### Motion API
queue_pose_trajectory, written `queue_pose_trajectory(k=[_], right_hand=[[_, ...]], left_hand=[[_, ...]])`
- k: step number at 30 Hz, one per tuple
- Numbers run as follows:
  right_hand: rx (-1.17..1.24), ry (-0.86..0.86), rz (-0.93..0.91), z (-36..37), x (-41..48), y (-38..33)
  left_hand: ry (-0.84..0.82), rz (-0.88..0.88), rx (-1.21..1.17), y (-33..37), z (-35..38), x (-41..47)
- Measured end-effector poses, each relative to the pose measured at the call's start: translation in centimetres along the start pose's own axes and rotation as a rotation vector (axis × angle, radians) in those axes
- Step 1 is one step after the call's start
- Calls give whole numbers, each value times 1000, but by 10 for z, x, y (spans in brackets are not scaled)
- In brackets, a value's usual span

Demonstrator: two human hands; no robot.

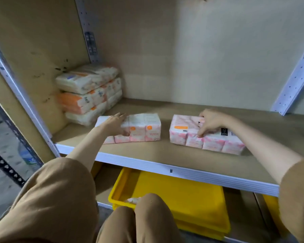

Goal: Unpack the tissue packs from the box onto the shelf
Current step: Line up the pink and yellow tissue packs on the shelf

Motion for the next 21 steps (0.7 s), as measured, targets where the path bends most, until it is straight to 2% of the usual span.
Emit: queue_pose_trajectory(k=[4, 11, 14, 17, 21], right_hand=[[35, -31, -12, 2, 12, 3], [-63, -122, -42, 3, 23, 1], [-78, -61, -187, 1, 21, -19], [-223, 70, -395, 7, 18, -52], [-476, 20, -540, 32, 26, -83]], left_hand=[[-21, 21, 63, -1, -3, 7], [224, 75, 63, -1, 3, -5], [217, 80, 19, -3, 9, -5], [208, 73, -1, -2, 9, -1], [209, 71, 6, -2, 8, 3]])
Point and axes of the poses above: each hand's wrist, its own x-axis towards the middle knuckle, its own z-axis out of the palm, y = z × x, the point moved 3 cm from there along x, towards the middle knuckle, and after that the axes turned 7 degrees about -z, right-handed, at the moved point
